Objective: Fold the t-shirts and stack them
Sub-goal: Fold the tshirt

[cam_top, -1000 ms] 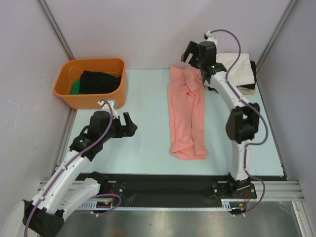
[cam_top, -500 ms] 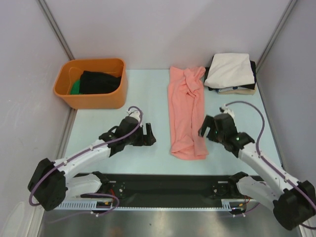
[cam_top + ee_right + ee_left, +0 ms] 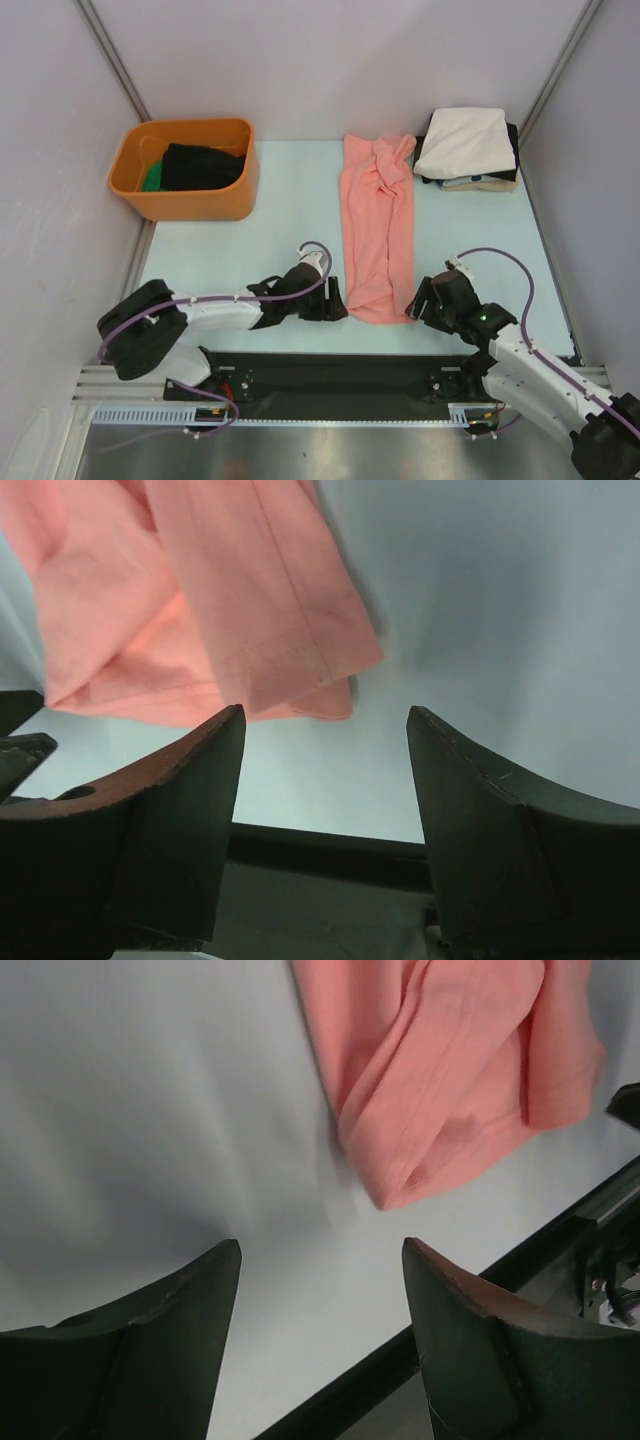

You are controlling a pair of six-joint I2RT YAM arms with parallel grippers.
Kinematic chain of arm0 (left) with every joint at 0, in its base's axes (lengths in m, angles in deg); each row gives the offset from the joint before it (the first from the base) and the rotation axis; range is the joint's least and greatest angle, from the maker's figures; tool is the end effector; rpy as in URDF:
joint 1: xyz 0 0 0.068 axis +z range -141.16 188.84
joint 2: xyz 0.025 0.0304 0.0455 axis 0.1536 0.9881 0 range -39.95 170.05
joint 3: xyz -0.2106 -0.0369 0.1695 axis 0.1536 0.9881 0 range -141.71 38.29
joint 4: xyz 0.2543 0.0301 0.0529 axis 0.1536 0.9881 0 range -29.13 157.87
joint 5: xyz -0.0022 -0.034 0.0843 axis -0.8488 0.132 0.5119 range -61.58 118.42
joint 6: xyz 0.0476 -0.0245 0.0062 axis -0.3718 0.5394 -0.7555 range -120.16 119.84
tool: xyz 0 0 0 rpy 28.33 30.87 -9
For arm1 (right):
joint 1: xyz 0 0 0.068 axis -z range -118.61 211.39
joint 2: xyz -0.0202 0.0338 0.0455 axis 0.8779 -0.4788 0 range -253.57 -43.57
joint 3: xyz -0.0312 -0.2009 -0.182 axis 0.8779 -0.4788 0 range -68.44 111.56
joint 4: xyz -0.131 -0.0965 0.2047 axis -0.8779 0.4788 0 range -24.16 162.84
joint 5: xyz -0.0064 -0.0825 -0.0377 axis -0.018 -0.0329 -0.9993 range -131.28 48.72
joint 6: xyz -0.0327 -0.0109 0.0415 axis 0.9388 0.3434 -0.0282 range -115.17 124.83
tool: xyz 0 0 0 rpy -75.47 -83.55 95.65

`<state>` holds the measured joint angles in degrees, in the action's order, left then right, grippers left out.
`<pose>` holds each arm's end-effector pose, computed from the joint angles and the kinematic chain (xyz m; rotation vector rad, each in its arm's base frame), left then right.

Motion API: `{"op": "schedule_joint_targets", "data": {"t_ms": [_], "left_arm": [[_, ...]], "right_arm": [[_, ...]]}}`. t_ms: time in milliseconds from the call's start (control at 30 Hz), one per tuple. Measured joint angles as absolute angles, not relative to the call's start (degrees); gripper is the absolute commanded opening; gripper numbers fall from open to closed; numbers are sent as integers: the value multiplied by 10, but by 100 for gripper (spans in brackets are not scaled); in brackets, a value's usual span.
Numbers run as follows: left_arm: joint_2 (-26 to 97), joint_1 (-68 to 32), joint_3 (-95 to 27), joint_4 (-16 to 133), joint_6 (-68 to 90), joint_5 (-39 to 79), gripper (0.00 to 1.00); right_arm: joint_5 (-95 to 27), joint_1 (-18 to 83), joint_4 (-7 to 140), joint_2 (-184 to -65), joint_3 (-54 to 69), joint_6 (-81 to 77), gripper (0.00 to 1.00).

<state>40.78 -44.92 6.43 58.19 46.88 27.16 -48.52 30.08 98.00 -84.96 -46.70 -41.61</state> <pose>0.1529 -0.2099 0.1500 0.1607 2.5475 -0.8085 0.1223 0.0692 0.1762 0.3854 2.4848 0.4224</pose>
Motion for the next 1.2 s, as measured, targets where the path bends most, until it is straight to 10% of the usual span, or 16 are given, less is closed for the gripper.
{"op": "schedule_joint_targets", "data": {"t_ms": [333, 500, 1033, 1200], "left_arm": [[468, -459, 38, 516, 500, 267, 58], [495, -460, 20, 512, 506, 265, 0], [339, -525, -65, 735, 519, 358, 3], [352, -571, 19, 741, 558, 353, 53]], "right_arm": [[-477, 290, 919, -883, -506, -433, 38], [-474, 286, 886, -895, -513, -429, 0], [-532, 157, 1016, -861, -431, -494, 0], [-545, 94, 1036, -893, -466, -549, 75]]}}
